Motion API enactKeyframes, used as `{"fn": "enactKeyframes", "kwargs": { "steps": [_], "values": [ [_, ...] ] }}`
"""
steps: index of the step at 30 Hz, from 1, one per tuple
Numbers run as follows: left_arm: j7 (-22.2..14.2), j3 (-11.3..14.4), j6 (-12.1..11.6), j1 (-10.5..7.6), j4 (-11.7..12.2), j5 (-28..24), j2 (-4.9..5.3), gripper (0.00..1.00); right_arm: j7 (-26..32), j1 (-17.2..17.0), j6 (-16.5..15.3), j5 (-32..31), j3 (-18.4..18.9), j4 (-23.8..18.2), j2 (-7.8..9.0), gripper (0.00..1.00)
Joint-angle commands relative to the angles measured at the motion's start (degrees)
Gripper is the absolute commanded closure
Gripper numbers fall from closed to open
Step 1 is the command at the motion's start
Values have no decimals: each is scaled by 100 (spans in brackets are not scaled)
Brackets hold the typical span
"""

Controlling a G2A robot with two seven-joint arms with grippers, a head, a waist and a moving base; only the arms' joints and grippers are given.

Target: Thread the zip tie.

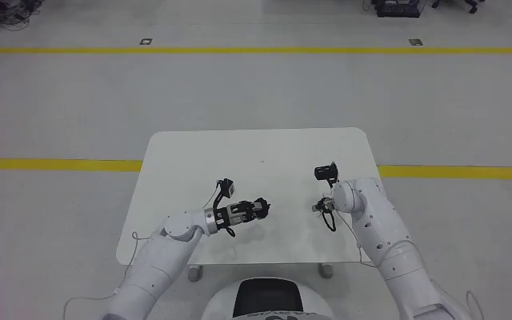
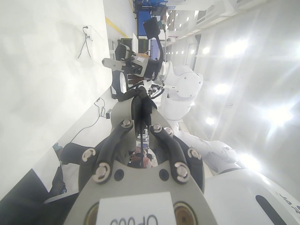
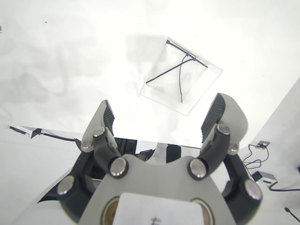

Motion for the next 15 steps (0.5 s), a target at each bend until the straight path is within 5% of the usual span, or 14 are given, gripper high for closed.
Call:
{"fn": "enactKeyframes", "kwargs": {
  "steps": [1,3,4,15],
  "values": [
    [0,0,0,0,0,0,0,100,-8,33,-17,15,3,45,1,18],
    [0,0,0,0,0,0,0,100,-2,49,-40,29,33,72,9,50],
    [0,0,0,0,0,0,0,100,3,48,-46,28,47,77,13,53],
    [0,0,0,0,0,0,0,100,-91,-82,-163,29,212,55,73,58]
  ]
}}
